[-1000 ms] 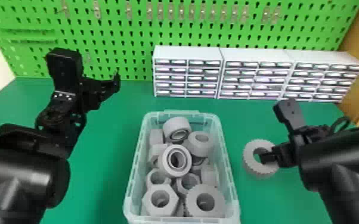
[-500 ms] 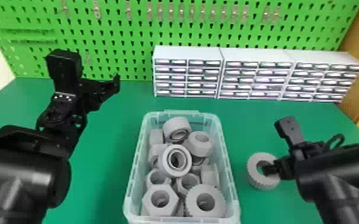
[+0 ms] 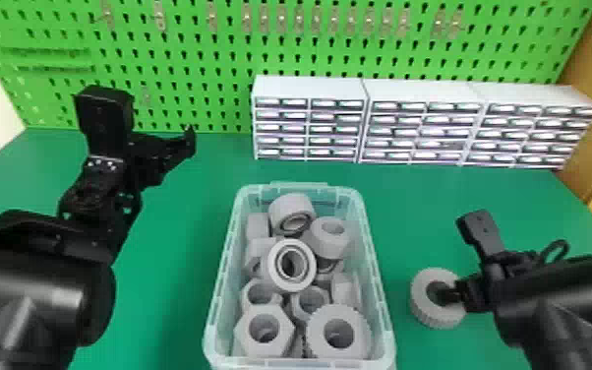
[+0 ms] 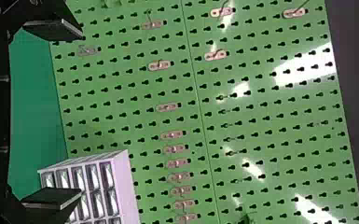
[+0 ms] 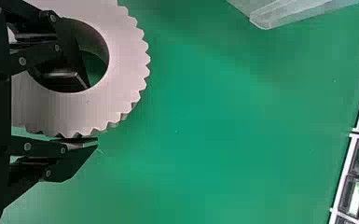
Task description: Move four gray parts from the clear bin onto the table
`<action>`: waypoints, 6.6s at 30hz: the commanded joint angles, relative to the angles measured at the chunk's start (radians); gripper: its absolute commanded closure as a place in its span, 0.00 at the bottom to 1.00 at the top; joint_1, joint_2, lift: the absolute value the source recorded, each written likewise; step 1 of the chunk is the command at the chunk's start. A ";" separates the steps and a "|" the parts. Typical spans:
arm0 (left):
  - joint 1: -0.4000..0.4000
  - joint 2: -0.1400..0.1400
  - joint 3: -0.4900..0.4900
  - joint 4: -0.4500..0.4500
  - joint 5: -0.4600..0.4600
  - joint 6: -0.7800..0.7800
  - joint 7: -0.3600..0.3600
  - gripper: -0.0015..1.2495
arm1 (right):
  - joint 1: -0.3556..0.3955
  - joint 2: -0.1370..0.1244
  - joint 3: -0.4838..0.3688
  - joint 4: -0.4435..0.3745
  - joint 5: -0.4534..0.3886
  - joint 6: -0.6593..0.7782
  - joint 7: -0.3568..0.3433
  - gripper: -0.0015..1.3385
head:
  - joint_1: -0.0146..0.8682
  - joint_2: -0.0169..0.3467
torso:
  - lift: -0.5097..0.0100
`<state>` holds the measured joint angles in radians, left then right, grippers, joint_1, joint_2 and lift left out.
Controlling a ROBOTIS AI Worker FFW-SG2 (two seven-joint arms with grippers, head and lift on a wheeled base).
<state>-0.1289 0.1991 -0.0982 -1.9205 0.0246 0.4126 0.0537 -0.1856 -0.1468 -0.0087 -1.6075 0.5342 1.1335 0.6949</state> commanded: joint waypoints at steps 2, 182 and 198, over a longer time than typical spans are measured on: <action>0.000 0.000 0.000 0.000 0.000 0.000 0.000 0.09 | 0.000 0.000 0.004 0.004 0.004 0.000 0.000 0.79 | 0.79 0.12 | 0.89; 0.000 0.000 -0.023 0.014 -0.002 0.018 -0.009 0.09 | -0.327 -0.016 0.599 0.107 -0.329 -0.084 0.009 0.39 | 0.79 0.12 | 0.89; 0.000 0.000 -0.020 0.015 -0.005 0.018 -0.014 0.09 | -0.334 -0.008 0.601 0.213 -0.376 -0.190 -0.026 0.40 | 0.79 0.12 | 0.89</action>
<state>-0.1288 0.1994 -0.1182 -1.9054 0.0205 0.4310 0.0399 -0.5185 -0.1568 0.5876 -1.4084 0.1603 0.9534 0.6706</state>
